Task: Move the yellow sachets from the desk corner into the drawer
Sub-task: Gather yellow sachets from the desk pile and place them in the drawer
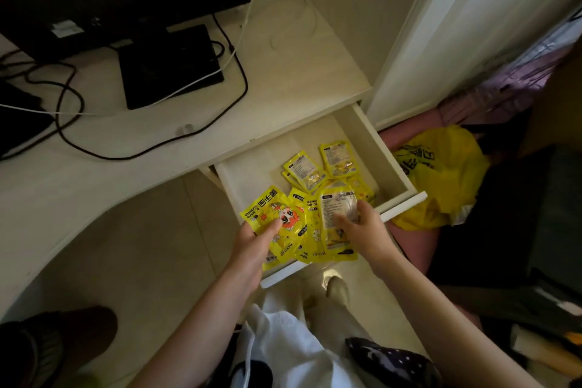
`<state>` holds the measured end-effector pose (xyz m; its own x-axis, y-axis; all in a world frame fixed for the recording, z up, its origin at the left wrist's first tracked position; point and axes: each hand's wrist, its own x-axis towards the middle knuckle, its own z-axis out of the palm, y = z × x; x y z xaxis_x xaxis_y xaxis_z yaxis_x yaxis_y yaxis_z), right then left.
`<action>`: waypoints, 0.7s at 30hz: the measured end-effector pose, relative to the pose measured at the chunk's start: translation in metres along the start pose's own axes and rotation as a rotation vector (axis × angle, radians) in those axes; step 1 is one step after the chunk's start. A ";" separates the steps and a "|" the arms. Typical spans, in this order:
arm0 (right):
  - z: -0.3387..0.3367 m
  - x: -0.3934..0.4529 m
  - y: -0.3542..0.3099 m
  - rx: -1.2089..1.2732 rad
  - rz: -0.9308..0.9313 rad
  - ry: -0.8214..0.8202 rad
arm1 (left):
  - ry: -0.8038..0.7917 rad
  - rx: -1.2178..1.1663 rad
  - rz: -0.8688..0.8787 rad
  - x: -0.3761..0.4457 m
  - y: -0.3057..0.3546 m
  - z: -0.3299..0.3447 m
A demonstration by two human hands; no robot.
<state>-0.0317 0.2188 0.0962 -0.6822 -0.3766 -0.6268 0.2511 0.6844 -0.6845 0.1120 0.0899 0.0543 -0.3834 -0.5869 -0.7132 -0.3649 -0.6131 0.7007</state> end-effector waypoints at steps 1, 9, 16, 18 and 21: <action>-0.006 0.009 -0.003 -0.026 -0.011 -0.015 | 0.027 -0.013 -0.014 0.002 0.003 0.009; -0.052 0.074 -0.006 -0.160 -0.023 -0.159 | 0.157 -0.166 -0.089 0.015 0.003 0.078; -0.052 0.118 -0.013 -0.211 0.042 -0.287 | 0.220 -0.322 -0.156 0.036 -0.002 0.101; -0.044 0.127 -0.017 -0.243 0.033 -0.330 | 0.238 -0.340 -0.219 0.043 -0.004 0.098; -0.022 0.143 -0.023 -0.314 0.026 -0.385 | 0.281 -0.316 -0.288 0.060 -0.008 0.087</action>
<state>-0.1499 0.1628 0.0309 -0.3603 -0.5195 -0.7748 0.0054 0.8294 -0.5587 0.0187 0.1060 0.0076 -0.0457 -0.4631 -0.8851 -0.1310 -0.8756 0.4649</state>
